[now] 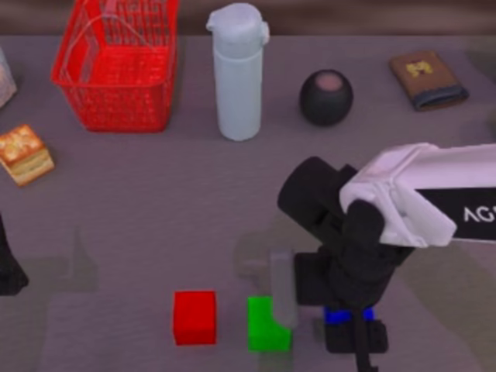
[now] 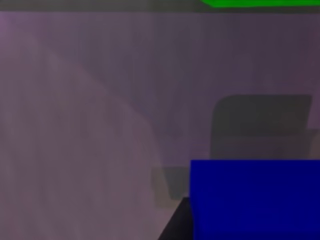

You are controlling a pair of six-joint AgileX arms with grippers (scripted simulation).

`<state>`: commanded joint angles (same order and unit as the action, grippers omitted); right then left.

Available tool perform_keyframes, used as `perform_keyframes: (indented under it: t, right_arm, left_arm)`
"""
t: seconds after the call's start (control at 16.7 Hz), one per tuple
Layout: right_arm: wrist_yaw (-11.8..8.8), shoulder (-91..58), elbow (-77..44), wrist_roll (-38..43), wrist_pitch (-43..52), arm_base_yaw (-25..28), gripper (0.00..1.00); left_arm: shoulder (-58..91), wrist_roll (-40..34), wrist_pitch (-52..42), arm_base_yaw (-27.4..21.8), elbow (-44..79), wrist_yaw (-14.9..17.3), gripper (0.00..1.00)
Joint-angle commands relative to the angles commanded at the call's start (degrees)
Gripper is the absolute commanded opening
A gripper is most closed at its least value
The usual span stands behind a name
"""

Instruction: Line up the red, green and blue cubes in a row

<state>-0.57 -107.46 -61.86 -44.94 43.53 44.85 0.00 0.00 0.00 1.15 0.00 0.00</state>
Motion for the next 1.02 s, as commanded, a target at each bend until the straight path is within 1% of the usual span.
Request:
perform_keyframes:
  t: [0.66,0.72,1.02]
  right_arm:
    - [0.00,0.00,0.00,0.00,0.00,0.00,0.98]
    - [0.00,0.00,0.00,0.00,0.00,0.00,1.00]
    - [0.00,0.00,0.00,0.00,0.00,0.00,1.00]
  left_arm:
    - [0.00,0.00,0.00,0.00,0.00,0.00,1.00]
    - [0.00,0.00,0.00,0.00,0.00,0.00,1.00]
    - [0.00,0.00,0.00,0.00,0.00,0.00,1.00]
